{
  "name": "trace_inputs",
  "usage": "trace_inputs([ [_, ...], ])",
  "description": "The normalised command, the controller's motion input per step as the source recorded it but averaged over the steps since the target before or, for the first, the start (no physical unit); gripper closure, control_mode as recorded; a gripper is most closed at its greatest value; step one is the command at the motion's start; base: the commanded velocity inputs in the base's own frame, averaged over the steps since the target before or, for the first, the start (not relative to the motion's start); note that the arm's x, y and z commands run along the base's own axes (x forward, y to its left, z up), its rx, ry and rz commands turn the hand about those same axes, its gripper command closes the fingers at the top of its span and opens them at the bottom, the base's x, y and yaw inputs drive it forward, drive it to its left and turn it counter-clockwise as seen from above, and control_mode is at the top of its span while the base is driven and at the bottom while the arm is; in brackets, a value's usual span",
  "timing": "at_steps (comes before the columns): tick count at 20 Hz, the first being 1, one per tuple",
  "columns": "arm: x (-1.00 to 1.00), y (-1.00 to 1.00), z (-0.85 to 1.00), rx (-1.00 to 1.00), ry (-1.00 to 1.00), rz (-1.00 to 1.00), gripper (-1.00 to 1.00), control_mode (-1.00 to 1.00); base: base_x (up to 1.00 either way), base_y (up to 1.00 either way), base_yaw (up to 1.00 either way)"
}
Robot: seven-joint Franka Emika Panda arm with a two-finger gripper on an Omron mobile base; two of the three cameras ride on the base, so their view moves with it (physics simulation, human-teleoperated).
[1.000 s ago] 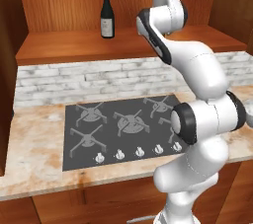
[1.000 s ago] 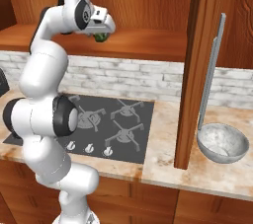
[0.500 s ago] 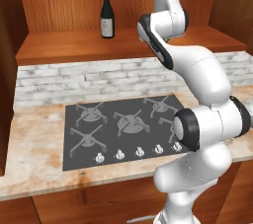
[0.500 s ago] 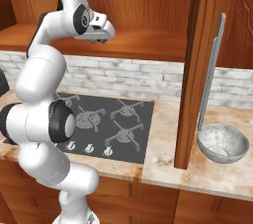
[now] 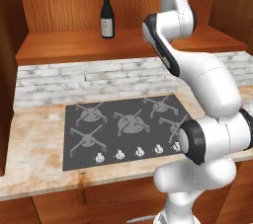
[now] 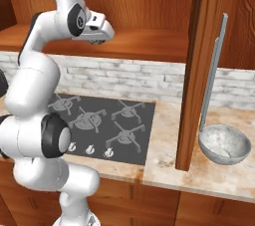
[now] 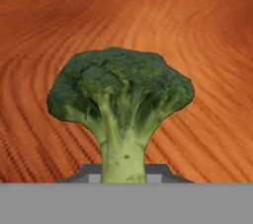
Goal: Pick the broccoli from the cabinet and place it in the bowl. Then pick the bowl and place it in the sink. Then turn on the sink facuet.
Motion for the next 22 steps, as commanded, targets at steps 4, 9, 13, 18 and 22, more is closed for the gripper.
trace_inputs([
  [4, -1.00, 0.06, -0.12, -0.01, -0.21, 0.00, 1.00, -1.00, 0.00, 0.00, 0.00],
  [9, -1.00, 0.00, -0.17, 0.00, -0.14, -0.03, 1.00, -1.00, 0.00, 0.00, 0.00],
  [13, -1.00, -0.13, -0.10, 0.02, -0.02, -0.14, 1.00, -1.00, 0.00, 0.00, 0.00],
  [18, -1.00, -0.50, -0.10, 0.10, 0.06, -0.28, 1.00, -1.00, 0.00, 0.00, 0.00],
  [22, -1.00, -0.71, -0.20, 0.12, 0.13, -0.32, 1.00, -1.00, 0.00, 0.00, 0.00],
])
